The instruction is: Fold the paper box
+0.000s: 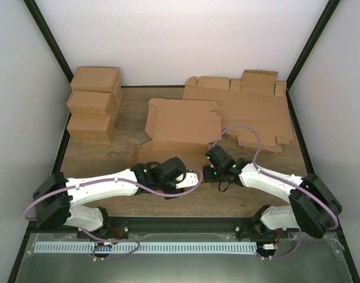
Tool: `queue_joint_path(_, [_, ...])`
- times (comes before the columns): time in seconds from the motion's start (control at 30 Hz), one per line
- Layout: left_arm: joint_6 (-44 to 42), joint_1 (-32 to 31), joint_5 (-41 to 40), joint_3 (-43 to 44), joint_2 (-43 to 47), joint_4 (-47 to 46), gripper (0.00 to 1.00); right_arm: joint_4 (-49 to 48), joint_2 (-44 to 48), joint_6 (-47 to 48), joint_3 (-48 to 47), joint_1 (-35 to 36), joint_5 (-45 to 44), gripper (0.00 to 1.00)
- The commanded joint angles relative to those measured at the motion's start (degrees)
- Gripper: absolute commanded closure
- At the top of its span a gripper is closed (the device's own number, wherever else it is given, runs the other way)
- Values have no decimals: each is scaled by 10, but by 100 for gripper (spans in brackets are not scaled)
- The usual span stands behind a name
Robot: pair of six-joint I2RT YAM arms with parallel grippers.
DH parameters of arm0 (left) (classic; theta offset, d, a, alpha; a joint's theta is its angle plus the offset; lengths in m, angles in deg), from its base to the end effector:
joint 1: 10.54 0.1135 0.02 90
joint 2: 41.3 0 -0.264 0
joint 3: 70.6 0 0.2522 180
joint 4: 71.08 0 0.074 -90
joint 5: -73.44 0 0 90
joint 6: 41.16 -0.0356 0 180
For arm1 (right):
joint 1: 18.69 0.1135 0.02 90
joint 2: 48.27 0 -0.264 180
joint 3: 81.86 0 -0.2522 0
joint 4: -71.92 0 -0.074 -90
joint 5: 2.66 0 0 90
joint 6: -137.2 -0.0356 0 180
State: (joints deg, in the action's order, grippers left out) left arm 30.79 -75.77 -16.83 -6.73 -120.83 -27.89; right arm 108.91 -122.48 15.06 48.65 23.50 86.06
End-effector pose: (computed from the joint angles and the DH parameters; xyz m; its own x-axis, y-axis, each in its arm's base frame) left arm 0.1139 -0.2465 0.2112 -0.0599 0.8693 -0.4906 0.9734 0.1597 0.1641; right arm 0.1703 0.1533 0.1656 -0.9055 -0.1029 -0.4118 -0.2148 0.9478 0.2355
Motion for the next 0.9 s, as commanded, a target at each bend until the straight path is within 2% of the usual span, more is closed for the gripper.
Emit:
queue_joint_path(0.0, [-10,12,-22,13,10,0,66,2,-5,4,-10,-2,-1,53])
queue_joint_path(0.3, [-28,22,9,23,-23,5,65,4,-9,6,-15,-2,0,54])
queue_joint_path(0.57, [-48,23,8,30,-53,18,87,24,3,10,-35,-5,-9,54])
queue_joint_path(0.77, [-62,23,5,38,-80,41,96,36,7,22,-54,-24,-11,53])
queue_joint_path(0.87, [-60,23,9,41,-88,41,96,38,4,30,-66,-41,-10,54])
